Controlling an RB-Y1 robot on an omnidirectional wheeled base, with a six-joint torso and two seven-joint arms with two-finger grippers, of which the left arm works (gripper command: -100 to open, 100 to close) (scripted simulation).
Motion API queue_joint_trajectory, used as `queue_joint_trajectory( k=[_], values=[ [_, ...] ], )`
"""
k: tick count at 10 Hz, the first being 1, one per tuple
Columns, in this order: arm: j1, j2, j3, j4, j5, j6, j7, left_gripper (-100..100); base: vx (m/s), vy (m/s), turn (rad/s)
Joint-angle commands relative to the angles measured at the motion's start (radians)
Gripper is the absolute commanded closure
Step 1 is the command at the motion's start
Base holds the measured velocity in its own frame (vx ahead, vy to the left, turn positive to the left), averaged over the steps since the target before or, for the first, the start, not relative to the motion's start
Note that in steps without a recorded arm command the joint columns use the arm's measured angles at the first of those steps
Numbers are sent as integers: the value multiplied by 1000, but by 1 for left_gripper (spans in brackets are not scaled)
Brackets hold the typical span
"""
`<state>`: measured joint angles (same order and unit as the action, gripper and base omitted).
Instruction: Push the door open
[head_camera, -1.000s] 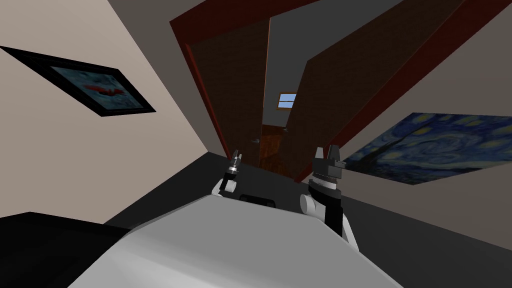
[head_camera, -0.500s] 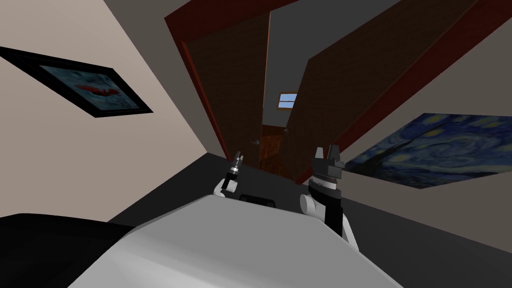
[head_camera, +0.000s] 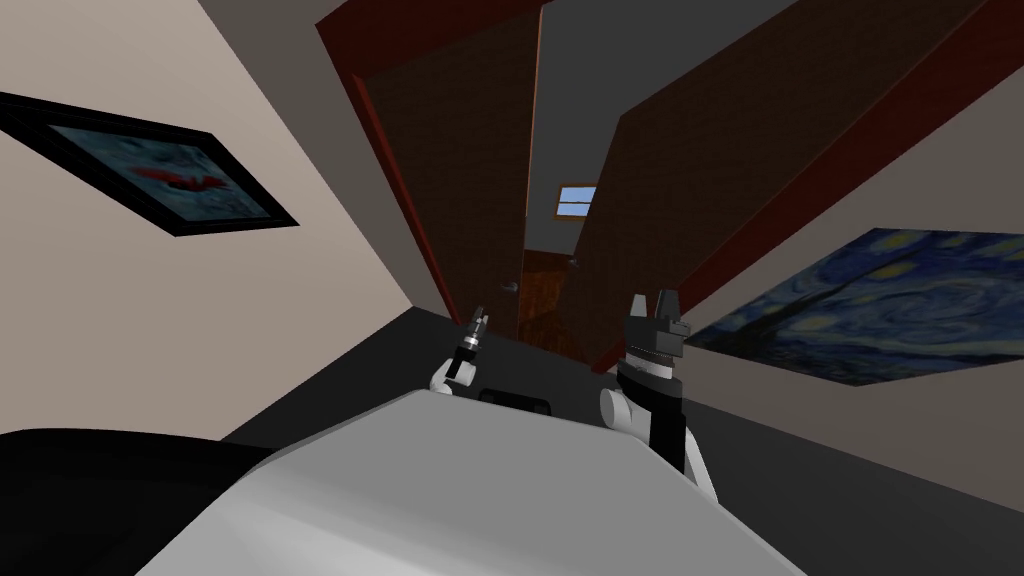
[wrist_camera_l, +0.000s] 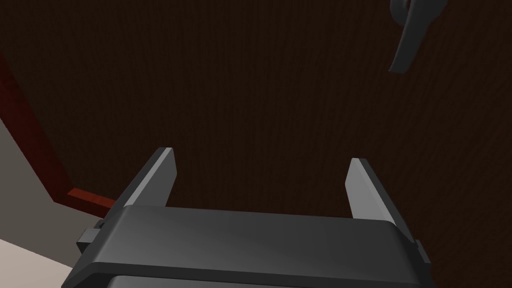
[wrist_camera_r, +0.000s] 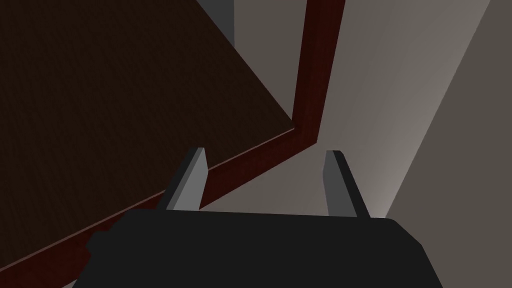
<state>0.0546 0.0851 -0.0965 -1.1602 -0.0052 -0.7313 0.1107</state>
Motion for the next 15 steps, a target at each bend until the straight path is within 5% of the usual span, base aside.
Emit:
queue_joint_trajectory(
  k=[1,15],
  values=[
    [-19,-2,-3,48,-3,-6,-3,-100,94,-3,2],
    [-158,-19,-17,388,-21,-45,-11,-100,100,3,1]
  ],
)
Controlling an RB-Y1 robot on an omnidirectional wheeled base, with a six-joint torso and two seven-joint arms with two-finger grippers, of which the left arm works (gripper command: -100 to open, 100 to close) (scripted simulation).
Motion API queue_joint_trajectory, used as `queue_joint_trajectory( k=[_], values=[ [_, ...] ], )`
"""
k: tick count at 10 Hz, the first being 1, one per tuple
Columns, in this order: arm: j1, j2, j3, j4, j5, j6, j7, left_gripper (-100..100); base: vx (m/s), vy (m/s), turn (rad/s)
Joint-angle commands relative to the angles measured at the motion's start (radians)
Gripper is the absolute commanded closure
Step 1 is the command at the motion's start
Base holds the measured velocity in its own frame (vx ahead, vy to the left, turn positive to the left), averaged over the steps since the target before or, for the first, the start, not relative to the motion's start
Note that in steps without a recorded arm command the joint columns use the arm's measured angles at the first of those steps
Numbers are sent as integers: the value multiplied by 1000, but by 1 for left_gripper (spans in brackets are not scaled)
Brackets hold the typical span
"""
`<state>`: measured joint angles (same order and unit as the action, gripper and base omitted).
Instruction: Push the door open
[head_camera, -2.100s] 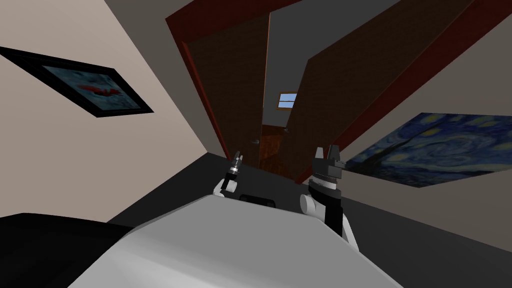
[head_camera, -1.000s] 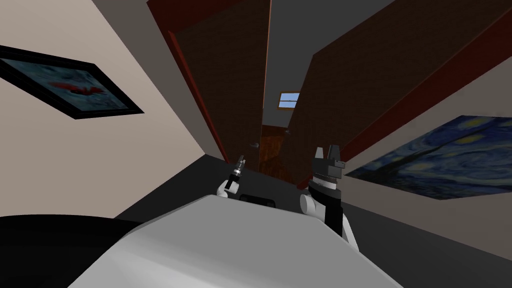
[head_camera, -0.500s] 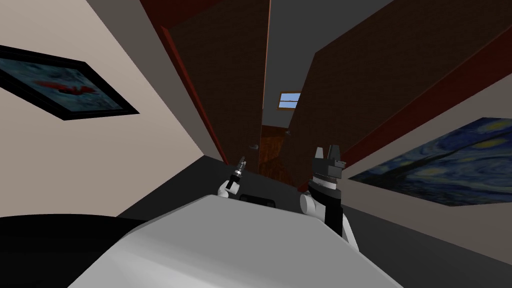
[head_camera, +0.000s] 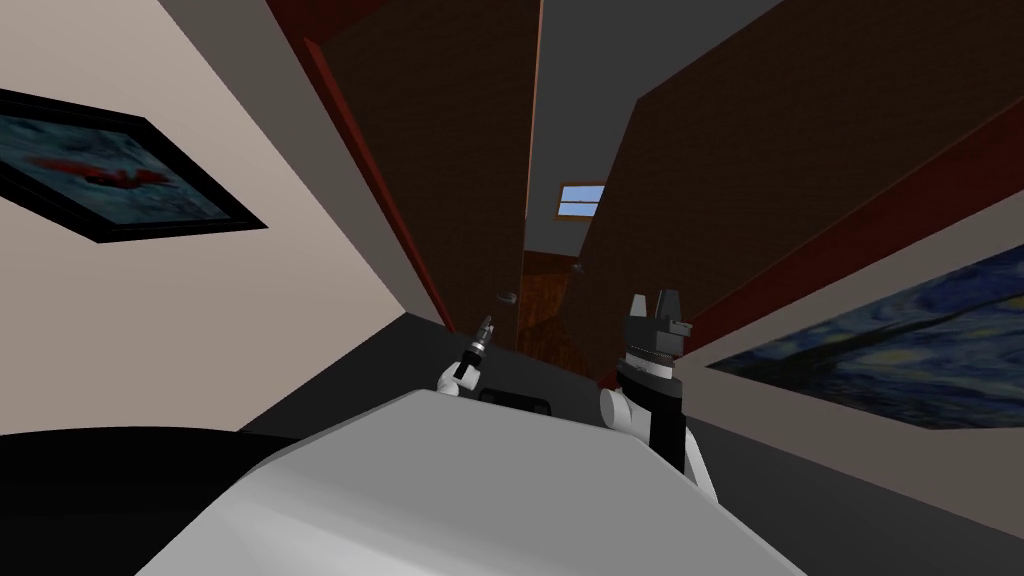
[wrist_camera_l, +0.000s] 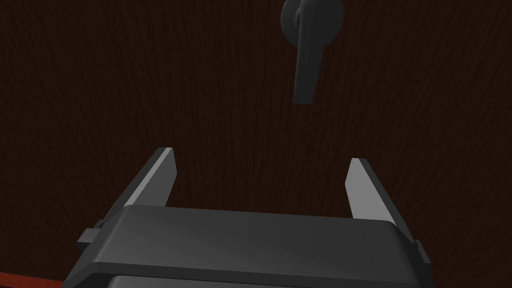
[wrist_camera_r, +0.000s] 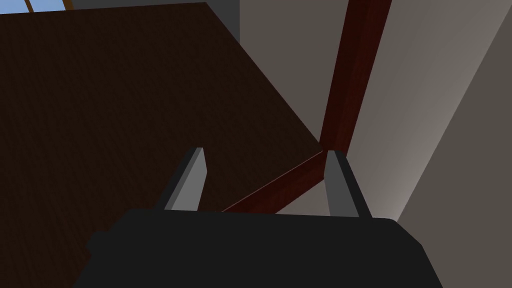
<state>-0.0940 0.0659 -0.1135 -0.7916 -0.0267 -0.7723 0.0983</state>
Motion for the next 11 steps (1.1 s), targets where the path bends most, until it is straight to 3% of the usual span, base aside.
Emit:
queue_joint_trajectory(
  k=[1,7,8,11],
  values=[
    [-17,-1,0,37,-1,-6,1,-100,89,-5,1],
    [-64,-14,-5,151,-7,-19,-2,-100,112,-3,1],
    [-54,-10,-6,131,-7,-14,1,-100,61,9,0],
    [-57,-1,1,139,-4,-15,-4,-100,158,-26,-28]
  ],
)
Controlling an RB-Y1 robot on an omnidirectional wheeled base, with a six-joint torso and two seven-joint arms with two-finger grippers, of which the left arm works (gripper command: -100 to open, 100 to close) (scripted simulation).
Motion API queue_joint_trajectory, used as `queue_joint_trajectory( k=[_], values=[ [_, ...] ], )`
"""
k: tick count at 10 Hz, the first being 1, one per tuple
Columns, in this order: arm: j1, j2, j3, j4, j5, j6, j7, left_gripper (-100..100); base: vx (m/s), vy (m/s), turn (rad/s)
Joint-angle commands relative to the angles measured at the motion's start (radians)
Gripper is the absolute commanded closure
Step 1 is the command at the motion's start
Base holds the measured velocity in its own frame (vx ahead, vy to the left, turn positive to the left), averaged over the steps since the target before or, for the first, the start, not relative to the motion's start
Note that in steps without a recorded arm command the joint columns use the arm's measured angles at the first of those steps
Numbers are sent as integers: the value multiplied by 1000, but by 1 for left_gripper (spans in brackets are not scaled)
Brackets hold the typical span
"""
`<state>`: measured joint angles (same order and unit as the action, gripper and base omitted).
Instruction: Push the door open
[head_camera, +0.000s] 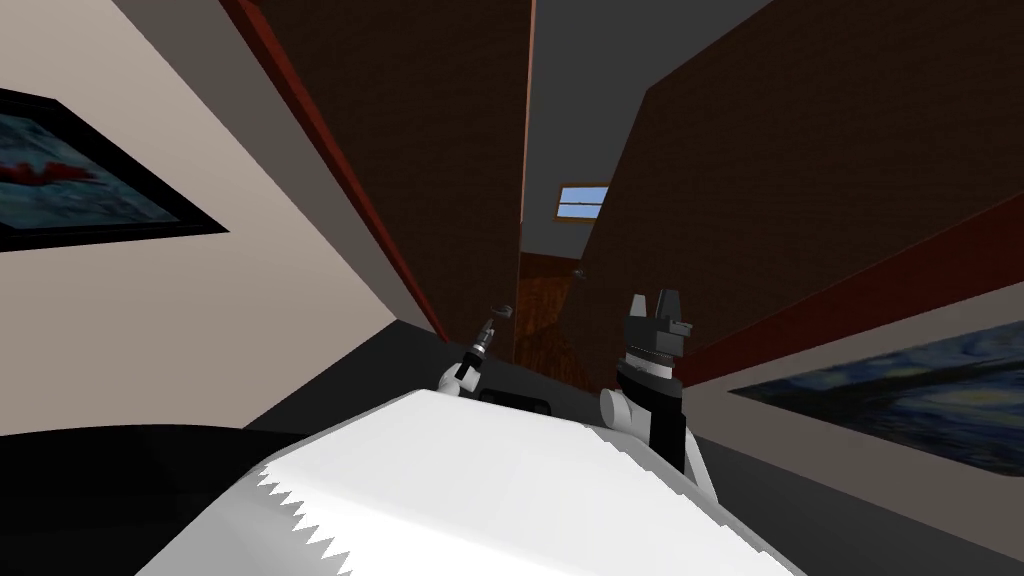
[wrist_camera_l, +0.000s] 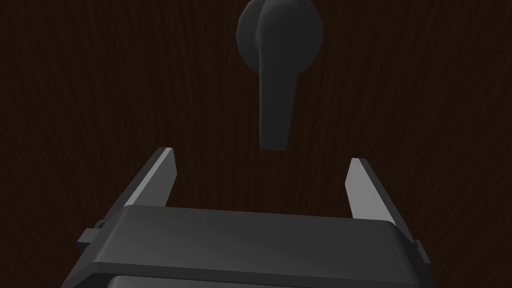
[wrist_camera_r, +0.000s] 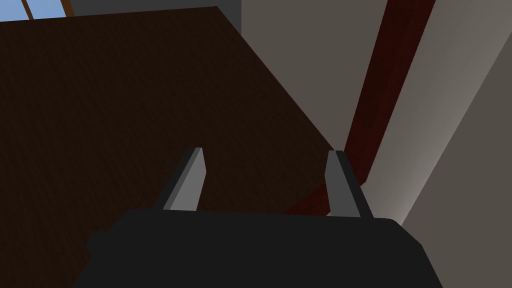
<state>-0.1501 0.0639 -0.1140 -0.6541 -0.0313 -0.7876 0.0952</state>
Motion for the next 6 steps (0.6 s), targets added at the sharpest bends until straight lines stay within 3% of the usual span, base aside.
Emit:
queue_joint_trajectory(
  k=[1,6],
  values=[
    [-2,1,4,3,2,1,-3,-100,204,-23,-17],
    [-6,-7,11,11,5,0,-8,-100,173,-36,-21]
  ],
)
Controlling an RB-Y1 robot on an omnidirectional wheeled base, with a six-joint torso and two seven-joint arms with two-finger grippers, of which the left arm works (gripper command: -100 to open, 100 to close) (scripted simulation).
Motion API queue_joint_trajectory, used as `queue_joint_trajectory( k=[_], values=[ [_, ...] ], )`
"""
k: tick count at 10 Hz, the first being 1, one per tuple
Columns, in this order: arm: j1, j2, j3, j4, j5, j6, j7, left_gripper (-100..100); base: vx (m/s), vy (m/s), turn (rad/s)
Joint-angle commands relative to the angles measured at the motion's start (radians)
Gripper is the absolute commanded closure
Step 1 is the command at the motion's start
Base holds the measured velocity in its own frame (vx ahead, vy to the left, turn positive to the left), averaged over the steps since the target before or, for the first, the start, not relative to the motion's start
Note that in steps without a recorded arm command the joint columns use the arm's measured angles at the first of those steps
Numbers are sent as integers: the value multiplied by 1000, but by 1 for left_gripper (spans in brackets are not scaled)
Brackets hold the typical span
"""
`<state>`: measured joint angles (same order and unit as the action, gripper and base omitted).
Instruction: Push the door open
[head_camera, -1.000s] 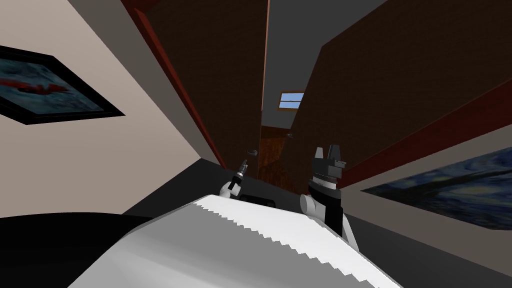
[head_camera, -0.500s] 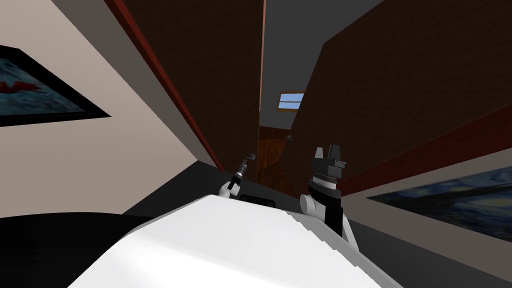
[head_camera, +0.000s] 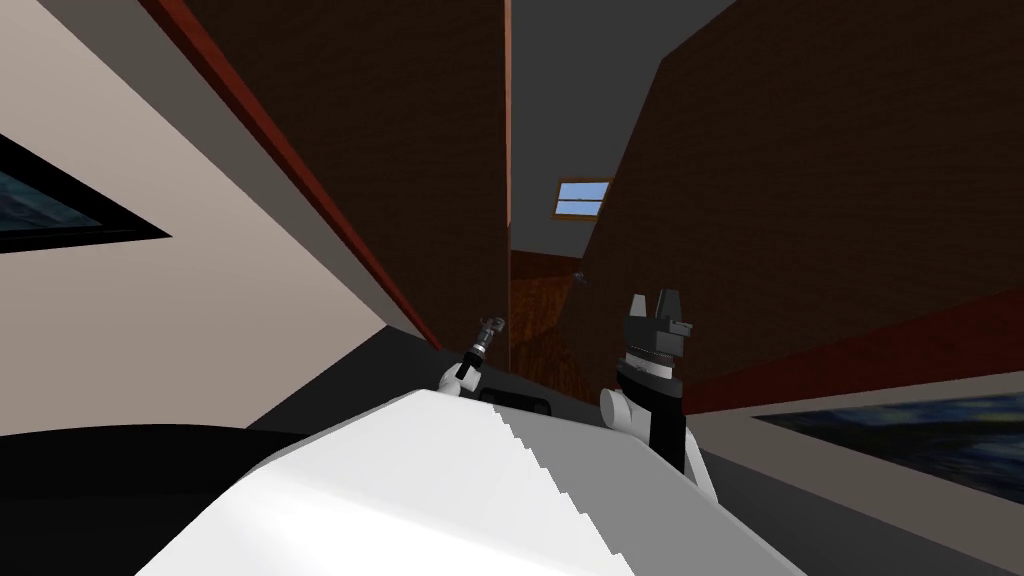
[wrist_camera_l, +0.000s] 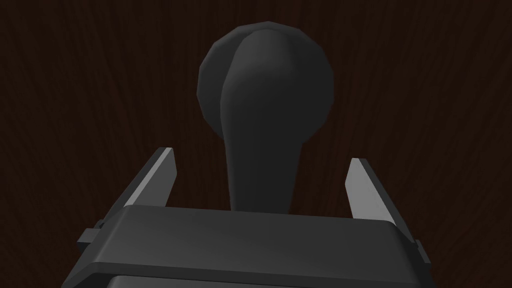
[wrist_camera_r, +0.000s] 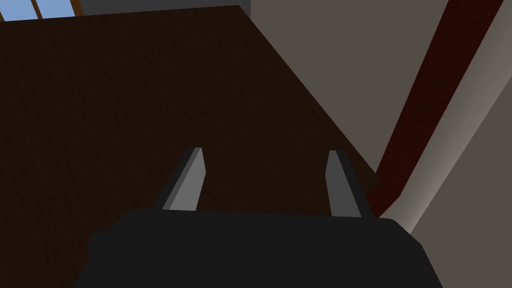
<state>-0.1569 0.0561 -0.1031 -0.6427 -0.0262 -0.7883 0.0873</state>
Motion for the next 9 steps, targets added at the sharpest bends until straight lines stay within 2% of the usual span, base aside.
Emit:
queue_joint_trajectory(
  k=[1,6,9],
  values=[
    [1,1,0,0,0,0,0,100,-12,3,4],
    [1,1,0,0,0,0,0,100,-9,3,-6],
    [-4,15,26,0,13,1,-15,100,144,-64,47]
  ],
)
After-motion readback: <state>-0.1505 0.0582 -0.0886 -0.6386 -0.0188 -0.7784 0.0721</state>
